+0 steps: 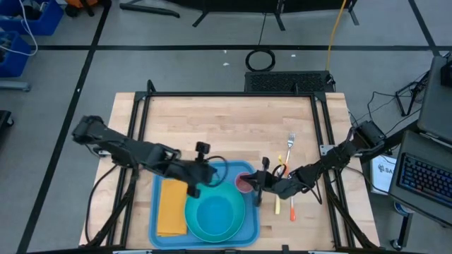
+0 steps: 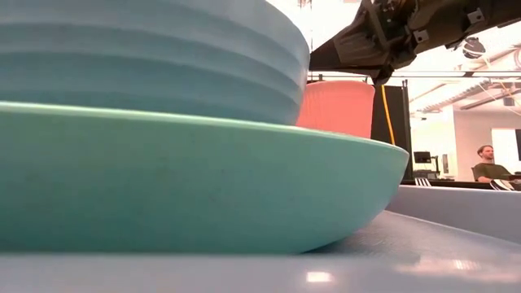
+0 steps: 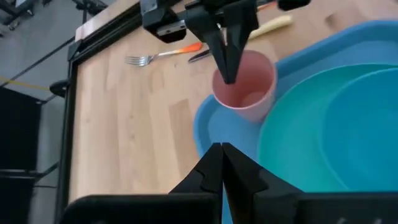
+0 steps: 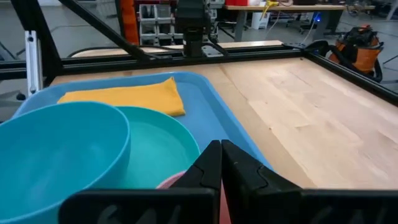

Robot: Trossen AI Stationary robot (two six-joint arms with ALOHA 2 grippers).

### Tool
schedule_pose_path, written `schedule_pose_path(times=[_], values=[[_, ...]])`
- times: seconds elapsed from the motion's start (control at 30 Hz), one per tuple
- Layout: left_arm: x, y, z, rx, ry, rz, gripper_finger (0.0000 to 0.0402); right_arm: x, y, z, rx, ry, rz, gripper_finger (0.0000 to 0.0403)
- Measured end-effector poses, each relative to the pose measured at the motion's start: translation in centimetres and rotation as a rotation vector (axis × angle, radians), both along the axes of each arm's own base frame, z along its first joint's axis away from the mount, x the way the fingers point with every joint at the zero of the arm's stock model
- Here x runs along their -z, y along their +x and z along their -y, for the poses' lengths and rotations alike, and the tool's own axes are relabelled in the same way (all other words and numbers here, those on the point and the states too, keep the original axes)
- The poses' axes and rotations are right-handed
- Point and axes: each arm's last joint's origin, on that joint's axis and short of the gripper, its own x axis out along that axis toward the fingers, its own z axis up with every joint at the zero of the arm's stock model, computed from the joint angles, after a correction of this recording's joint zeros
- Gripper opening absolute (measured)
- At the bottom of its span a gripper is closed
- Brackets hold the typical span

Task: Set up tray
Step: Put the orange fork on the yellow table napkin

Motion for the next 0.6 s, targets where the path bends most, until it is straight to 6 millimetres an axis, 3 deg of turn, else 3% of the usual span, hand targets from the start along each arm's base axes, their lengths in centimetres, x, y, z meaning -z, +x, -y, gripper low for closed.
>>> schedule_pose_path(times=[0.13, 0.43, 0.6], values=[[0.0, -2.7, 0.3, 0.013, -0.071, 0.104, 0.0004, -0.1, -0.3, -0.4, 0.020, -0.011, 0.009, 0.0000], [3.8, -7.4, 1.3, 0.094, -0.245, 0.362, 0.0015, -0.3, -0.1, -0.5, -0.054, 0.088, 0.025, 0.0000], [5.6, -8.9, 1.8, 0.149, -0.319, 0.497, 0.0004, -0.9, -0.3, -0.6, 0.045, 0.025, 0.080, 0.0000]])
